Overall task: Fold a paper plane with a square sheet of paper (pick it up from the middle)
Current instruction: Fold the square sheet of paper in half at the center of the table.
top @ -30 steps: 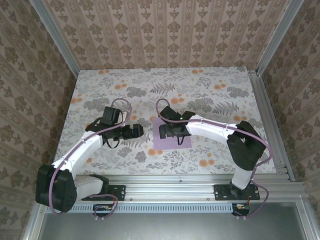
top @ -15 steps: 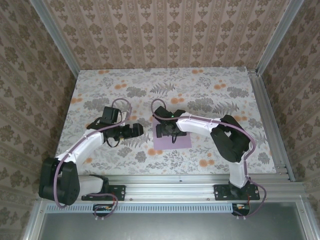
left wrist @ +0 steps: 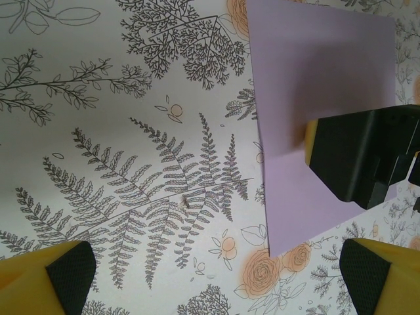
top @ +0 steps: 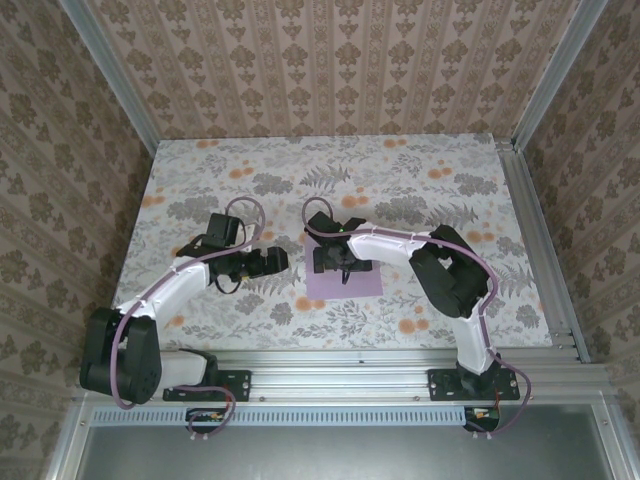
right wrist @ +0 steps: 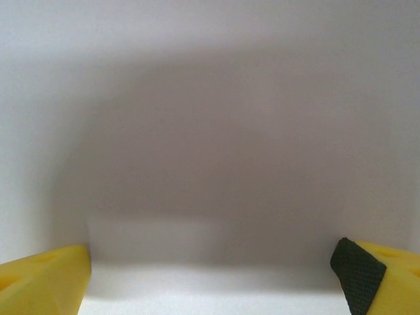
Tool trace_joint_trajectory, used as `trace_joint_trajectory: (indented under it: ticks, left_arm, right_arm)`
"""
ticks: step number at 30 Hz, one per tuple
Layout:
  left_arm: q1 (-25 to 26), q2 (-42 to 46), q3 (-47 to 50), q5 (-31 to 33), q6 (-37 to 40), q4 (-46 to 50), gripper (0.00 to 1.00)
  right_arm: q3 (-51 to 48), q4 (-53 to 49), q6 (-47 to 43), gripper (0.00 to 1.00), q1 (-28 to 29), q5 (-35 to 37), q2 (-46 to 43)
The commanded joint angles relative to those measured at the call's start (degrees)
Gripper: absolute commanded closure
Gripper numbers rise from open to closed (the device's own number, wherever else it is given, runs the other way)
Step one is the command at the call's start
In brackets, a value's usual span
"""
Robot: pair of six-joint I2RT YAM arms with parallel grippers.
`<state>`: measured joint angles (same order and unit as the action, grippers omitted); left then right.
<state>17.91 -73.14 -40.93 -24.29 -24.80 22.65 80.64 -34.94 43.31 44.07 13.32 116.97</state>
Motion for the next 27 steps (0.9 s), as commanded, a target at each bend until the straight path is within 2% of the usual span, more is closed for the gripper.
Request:
trace_joint_trajectory:
  ticks: [1, 15, 27]
  left_arm:
    - [-0.3, -0.3, 0.5, -1.1, 1.0, -0.2, 0.00]
    - [0.1, 0.0, 0.2, -1.5, 0.8, 0.5, 0.00]
    - [1.1, -0.2, 0.7, -1.3, 0.4, 0.2, 0.00]
  right_arm:
    - [0.5, -1.6, 0.8, 0.04, -0.2, 0.3, 2.6]
    - [0.3, -1.6, 0.2, 0.20, 0.5, 3.0, 2.1]
    - [0.1, 0.6, -1.4, 0.62, 1.1, 3.5, -3.2]
